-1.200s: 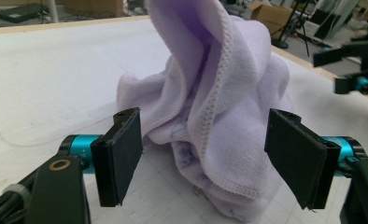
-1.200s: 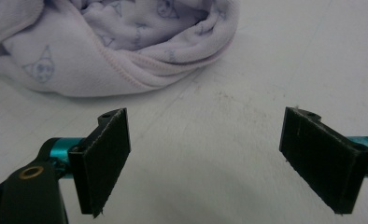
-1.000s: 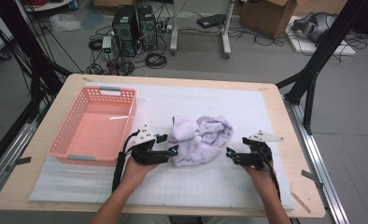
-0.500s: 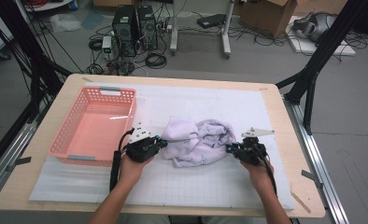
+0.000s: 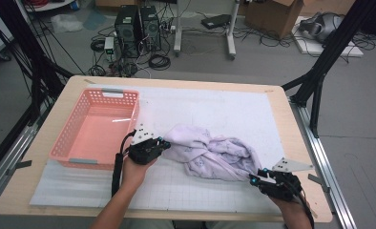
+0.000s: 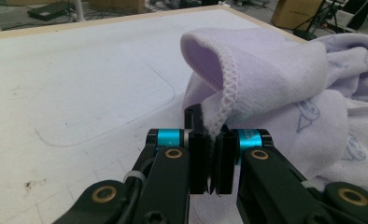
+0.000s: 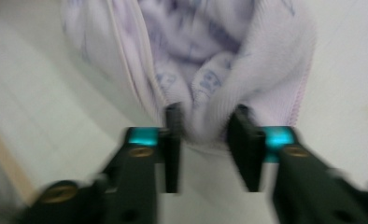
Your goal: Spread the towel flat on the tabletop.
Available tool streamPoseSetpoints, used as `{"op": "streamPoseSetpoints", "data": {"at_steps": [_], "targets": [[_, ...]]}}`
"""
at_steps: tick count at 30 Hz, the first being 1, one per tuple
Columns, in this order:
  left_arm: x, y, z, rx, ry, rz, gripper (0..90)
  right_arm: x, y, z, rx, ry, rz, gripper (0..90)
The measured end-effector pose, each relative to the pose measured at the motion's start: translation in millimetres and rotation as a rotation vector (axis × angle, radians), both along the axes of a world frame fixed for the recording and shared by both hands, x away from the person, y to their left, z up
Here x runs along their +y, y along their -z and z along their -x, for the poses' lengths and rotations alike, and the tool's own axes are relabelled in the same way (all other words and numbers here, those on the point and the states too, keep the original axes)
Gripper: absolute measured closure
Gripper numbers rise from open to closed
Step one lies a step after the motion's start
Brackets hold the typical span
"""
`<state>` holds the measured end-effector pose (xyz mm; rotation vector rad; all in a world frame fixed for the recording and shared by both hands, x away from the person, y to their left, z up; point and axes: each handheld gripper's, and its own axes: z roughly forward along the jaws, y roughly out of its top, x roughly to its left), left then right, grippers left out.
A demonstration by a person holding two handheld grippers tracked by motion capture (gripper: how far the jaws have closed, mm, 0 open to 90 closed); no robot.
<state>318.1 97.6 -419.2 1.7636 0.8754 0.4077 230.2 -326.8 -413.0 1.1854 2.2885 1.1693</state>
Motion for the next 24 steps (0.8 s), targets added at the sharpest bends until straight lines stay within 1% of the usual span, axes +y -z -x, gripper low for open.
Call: {"op": "streamPoseSetpoints", "data": {"at_steps": [1, 2, 3, 4, 6, 7, 9, 12, 13, 14, 15, 16, 17, 18, 19, 20, 21, 24], "targets": [[-0.1, -0.2, -0.3, -0.001, -0.003, 0.008, 87.0, -1.4, -5.4, -1.5, -0.028, 0.011, -0.036, 55.1], [0.1, -0.3, -0.5, -0.002, -0.003, 0.010, 87.0, -1.9, -11.4, -4.5, -0.066, 0.023, -0.062, 50.8], [0.1, -0.3, -0.6, 0.000, -0.002, 0.009, 87.0, -0.9, -17.6, -9.3, -0.103, 0.032, -0.063, 48.6], [0.0, -0.1, -0.5, 0.002, 0.004, 0.007, 87.0, 1.2, -23.3, -16.2, -0.127, 0.031, -0.058, 48.1], [-0.8, 0.1, -0.1, 0.005, 0.010, 0.003, 87.0, 8.5, -31.1, -31.6, -0.147, 0.020, -0.039, 45.5], [-1.0, -0.1, 0.3, 0.006, 0.011, 0.002, 86.9, 15.9, -35.2, -44.8, -0.149, 0.002, -0.022, 44.6], [-0.8, -0.5, 0.6, 0.004, 0.012, 0.006, 86.9, 32.0, -38.7, -66.8, -0.152, -0.043, 0.018, 42.4], [1.0, -0.7, 0.9, 0.005, 0.017, -0.001, 86.9, 60.3, -34.3, -98.5, -0.097, -0.128, 0.058, 39.0], [1.4, -0.7, 0.9, 0.006, 0.019, -0.002, 86.9, 69.2, -30.6, -107.4, -0.064, -0.149, 0.074, 37.9], [1.8, -0.4, 1.0, 0.006, 0.020, -0.002, 86.9, 75.2, -27.0, -113.4, -0.043, -0.163, 0.089, 37.9], [2.1, -0.3, 1.1, 0.007, 0.022, -0.007, 86.9, 82.3, -21.5, -119.9, -0.017, -0.167, 0.128, 38.1], [2.2, -0.2, 1.2, 0.007, 0.022, -0.007, 86.9, 88.1, -13.1, -127.2, 0.014, -0.176, 0.187, 39.5], [2.4, 0.1, 1.3, 0.009, 0.024, -0.009, 86.9, 89.5, -7.9, -130.9, 0.033, -0.173, 0.214, 44.5], [2.4, 0.2, 1.5, 0.009, 0.024, -0.009, 86.9, 88.4, -1.1, -135.2, 0.079, -0.164, 0.242, 57.4], [3.0, 0.4, 1.6, 0.009, 0.024, -0.010, 86.9, 85.7, 1.4, -136.6, 0.102, -0.157, 0.239, 65.9], [3.6, 0.5, 1.7, 0.009, 0.023, -0.011, 86.9, 78.5, 2.8, -136.9, 0.115, -0.145, 0.208, 73.6], [3.9, 0.7, 2.0, 0.011, 0.019, -0.009, 87.0, 72.5, 2.0, -134.8, 0.118, -0.127, 0.192, 77.2], [5.3, 0.9, 2.0, 0.011, 0.016, -0.018, 86.9, 51.0, -0.1, -124.4, 0.099, -0.078, 0.213, 80.4]]}}
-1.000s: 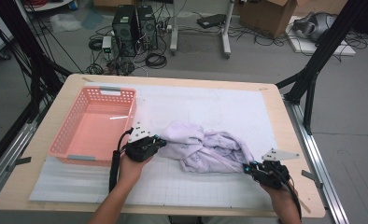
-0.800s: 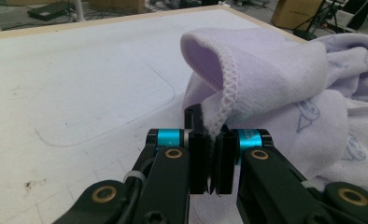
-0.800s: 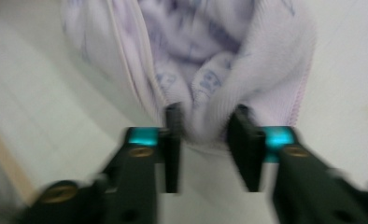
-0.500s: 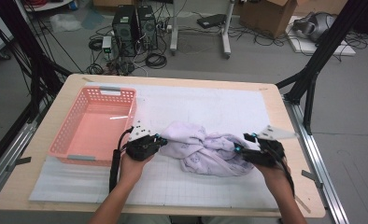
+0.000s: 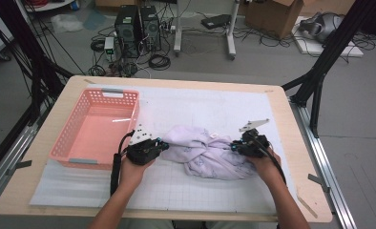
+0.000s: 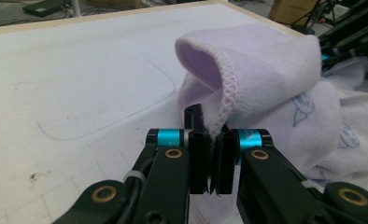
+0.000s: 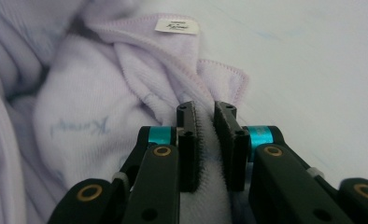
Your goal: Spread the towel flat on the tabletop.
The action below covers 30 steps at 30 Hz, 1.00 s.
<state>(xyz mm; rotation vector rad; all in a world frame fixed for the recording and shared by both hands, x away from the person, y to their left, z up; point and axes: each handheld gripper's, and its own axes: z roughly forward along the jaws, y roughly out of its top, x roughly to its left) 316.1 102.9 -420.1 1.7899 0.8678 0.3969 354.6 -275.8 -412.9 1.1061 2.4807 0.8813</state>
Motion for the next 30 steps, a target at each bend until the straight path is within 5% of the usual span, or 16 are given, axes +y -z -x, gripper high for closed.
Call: {"op": "streamPoseSetpoints", "data": {"at_steps": [9, 11, 15, 18, 21, 26, 30], "targets": [[-1.0, 2.1, -1.8, 0.005, -0.019, -0.004, 87.0, -79.9, -13.9, 45.8, -0.057, 0.232, 0.000, 80.1], [-2.0, 2.6, -2.3, 0.006, -0.019, -0.001, 86.9, -87.6, -18.4, 51.8, -0.074, 0.251, -0.008, 72.2], [-2.8, 3.1, -3.3, 0.010, -0.022, 0.003, 86.8, -88.5, -36.0, 59.4, -0.182, 0.257, -0.124, 49.6], [-3.0, 2.8, -3.9, 0.012, -0.026, 0.013, 86.8, -74.1, -48.4, 60.5, -0.232, 0.184, -0.202, 48.6], [-4.0, 1.7, -5.6, 0.012, -0.026, 0.017, 86.9, -49.6, -51.7, 58.4, -0.230, 0.062, -0.215, 49.9], [-9.8, -6.2, -12.5, 0.006, -0.025, 0.013, 86.9, 5.0, -38.2, 53.2, -0.166, -0.166, -0.251, 60.7], [-14.3, -17.4, -24.2, -0.004, -0.036, 0.004, 87.0, 35.9, -22.6, 46.9, -0.093, -0.264, -0.224, 64.4]]}}
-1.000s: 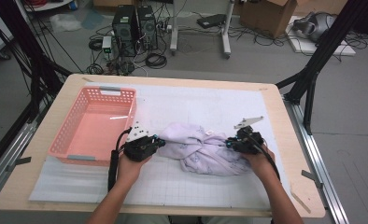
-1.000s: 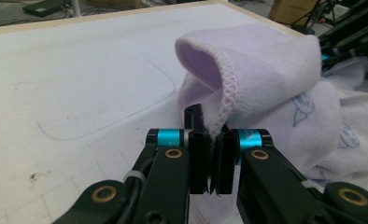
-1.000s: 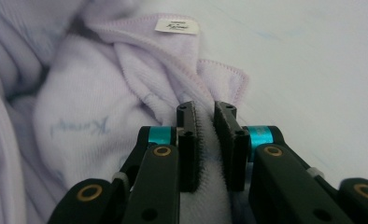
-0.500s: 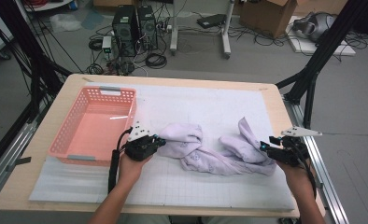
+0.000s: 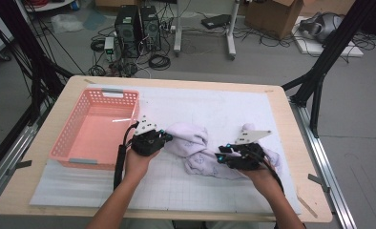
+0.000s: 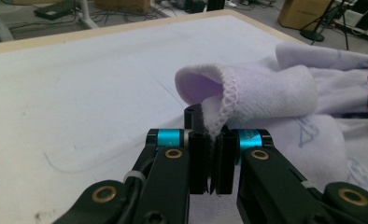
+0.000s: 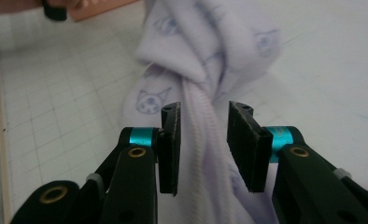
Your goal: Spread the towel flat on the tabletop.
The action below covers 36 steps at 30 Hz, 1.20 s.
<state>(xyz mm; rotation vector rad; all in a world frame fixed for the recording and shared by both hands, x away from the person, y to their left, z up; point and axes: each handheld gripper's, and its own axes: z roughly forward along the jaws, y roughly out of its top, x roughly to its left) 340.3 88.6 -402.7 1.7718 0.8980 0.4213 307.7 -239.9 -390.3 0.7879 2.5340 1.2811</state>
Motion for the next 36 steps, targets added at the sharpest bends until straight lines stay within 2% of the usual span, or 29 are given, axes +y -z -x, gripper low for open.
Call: {"op": "streamPoseSetpoints", "data": {"at_steps": [3, 5, 6, 8, 10, 12, 13, 14, 16, 18, 20, 23, 25, 27, 28, 33, 36], "targets": [[-4.3, -6.9, -9.8, -0.004, -0.008, -0.009, 87.0, 14.3, 8.9, -7.1, 0.025, -0.020, 0.031, 66.3], [-6.1, -11.7, -17.4, -0.005, -0.019, -0.025, 87.0, 20.3, 15.7, -11.7, 0.045, -0.035, 0.083, 79.3], [-6.3, -13.8, -21.2, -0.003, -0.028, -0.026, 87.0, 21.6, 17.7, -12.8, 0.047, -0.039, 0.100, 81.7], [-5.8, -16.7, -28.3, 0.003, -0.049, -0.037, 87.0, 18.5, 16.7, -14.0, 0.033, -0.012, 0.086, 83.6], [-4.8, -16.9, -34.7, 0.010, -0.078, -0.037, 87.0, 10.1, 13.2, -15.6, 0.015, 0.049, 0.073, 83.8], [-3.3, -14.3, -38.3, 0.026, -0.100, -0.022, 86.1, -2.2, 10.2, -18.6, -0.008, 0.157, 0.087, 83.9], [-3.8, -12.1, -39.9, 0.033, -0.116, -0.032, 80.6, -7.9, 9.4, -20.3, -0.019, 0.199, 0.092, 83.9], [-4.8, -10.6, -40.7, 0.045, -0.131, -0.038, 70.4, -17.2, 8.5, -23.0, -0.031, 0.271, 0.101, 83.9], [-7.4, -8.5, -41.3, 0.081, -0.124, -0.022, 53.6, -28.8, 8.7, -26.5, -0.040, 0.361, 0.138, 83.8], [-12.4, -8.4, -39.1, 0.078, -0.099, -0.032, 48.0, -34.7, 10.8, -29.6, -0.035, 0.418, 0.176, 80.8], [-16.0, -9.8, -36.0, 0.057, -0.095, -0.036, 45.8, -35.1, 12.1, -31.0, -0.033, 0.438, 0.191, 74.4], [-14.0, -11.7, -35.2, 0.035, -0.079, -0.017, 49.0, -31.7, 8.7, -28.8, -0.071, 0.401, 0.147, 57.6], [-11.5, -11.3, -36.0, 0.031, -0.072, -0.023, 55.5, -27.4, 4.2, -26.5, -0.092, 0.330, 0.090, 54.6], [-10.2, -10.1, -36.7, 0.044, -0.054, -0.018, 57.5, -20.7, -0.3, -25.7, -0.110, 0.259, 0.054, 53.8], [-10.9, -9.5, -36.6, 0.040, -0.048, -0.022, 61.2, -16.9, -1.9, -26.3, -0.113, 0.222, 0.042, 53.6], [-17.4, -9.3, -34.1, 0.016, 0.004, -0.032, 81.8, 10.5, -5.2, -39.6, -0.123, 0.094, 0.063, 53.0], [-18.6, -8.5, -34.6, 0.021, 0.014, -0.024, 84.6, 29.9, -4.9, -50.8, -0.136, 0.054, 0.088, 51.7]]}}
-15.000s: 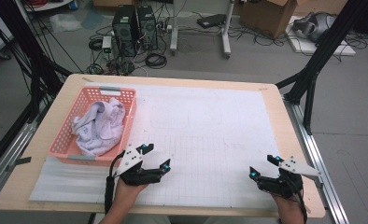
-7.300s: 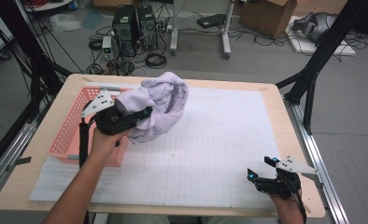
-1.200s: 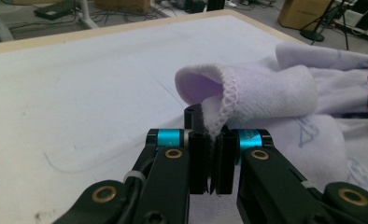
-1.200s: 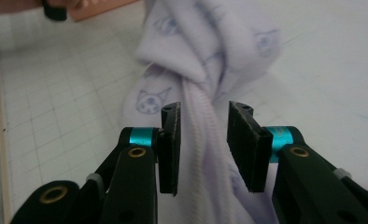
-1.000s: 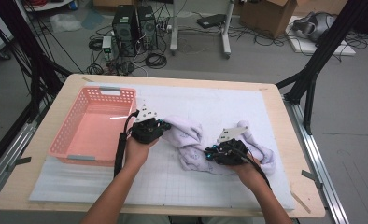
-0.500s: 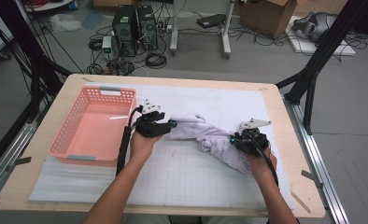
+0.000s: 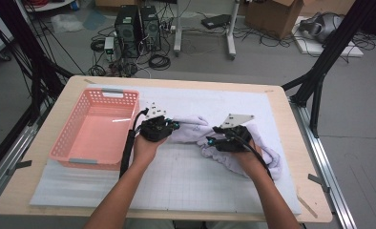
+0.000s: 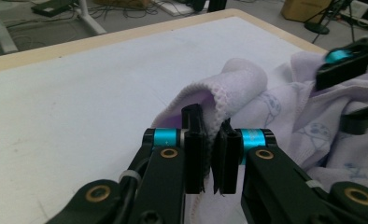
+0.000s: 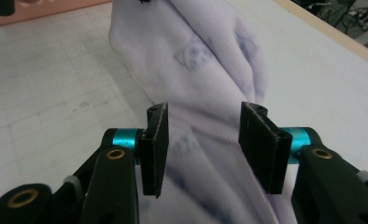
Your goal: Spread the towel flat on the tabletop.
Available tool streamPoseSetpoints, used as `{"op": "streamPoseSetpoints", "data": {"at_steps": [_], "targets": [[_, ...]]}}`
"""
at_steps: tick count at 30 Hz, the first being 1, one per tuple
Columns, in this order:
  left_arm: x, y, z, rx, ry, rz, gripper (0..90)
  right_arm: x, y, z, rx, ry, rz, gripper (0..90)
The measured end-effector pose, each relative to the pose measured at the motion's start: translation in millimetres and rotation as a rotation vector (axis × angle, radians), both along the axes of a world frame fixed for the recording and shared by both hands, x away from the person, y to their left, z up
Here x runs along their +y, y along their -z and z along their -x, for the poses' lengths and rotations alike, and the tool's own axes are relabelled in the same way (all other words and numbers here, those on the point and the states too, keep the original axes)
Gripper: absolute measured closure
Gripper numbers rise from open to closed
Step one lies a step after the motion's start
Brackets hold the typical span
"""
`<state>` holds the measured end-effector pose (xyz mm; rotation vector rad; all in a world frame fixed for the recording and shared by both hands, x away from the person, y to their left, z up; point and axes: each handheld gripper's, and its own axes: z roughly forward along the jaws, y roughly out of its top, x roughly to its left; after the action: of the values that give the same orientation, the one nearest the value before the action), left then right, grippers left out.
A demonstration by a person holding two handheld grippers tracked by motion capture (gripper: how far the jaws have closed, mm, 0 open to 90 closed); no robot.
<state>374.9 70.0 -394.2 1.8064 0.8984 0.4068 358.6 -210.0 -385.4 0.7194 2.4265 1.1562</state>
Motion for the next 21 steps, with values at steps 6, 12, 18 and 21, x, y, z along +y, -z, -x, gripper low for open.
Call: {"op": "streamPoseSetpoints", "data": {"at_steps": [6, 12, 18, 21], "targets": [[4.1, -2.3, -0.1, 0.005, 0.002, 0.034, 84.2, 27.8, 11.2, -27.4, 0.023, -0.012, 0.104, 61.5], [10.2, -3.8, -0.8, 0.011, -0.068, 0.037, 49.4, 8.5, -1.1, -45.8, 0.065, 0.107, -0.006, 87.2], [-2.9, -5.3, 4.7, -0.013, -0.030, 0.049, 45.6, -16.2, -26.4, -59.7, -0.005, 0.306, -0.087, 87.5], [-1.6, -7.3, 7.0, -0.020, -0.024, 0.055, 45.3, -34.8, -28.7, -67.7, -0.003, 0.418, -0.079, 87.6]]}}
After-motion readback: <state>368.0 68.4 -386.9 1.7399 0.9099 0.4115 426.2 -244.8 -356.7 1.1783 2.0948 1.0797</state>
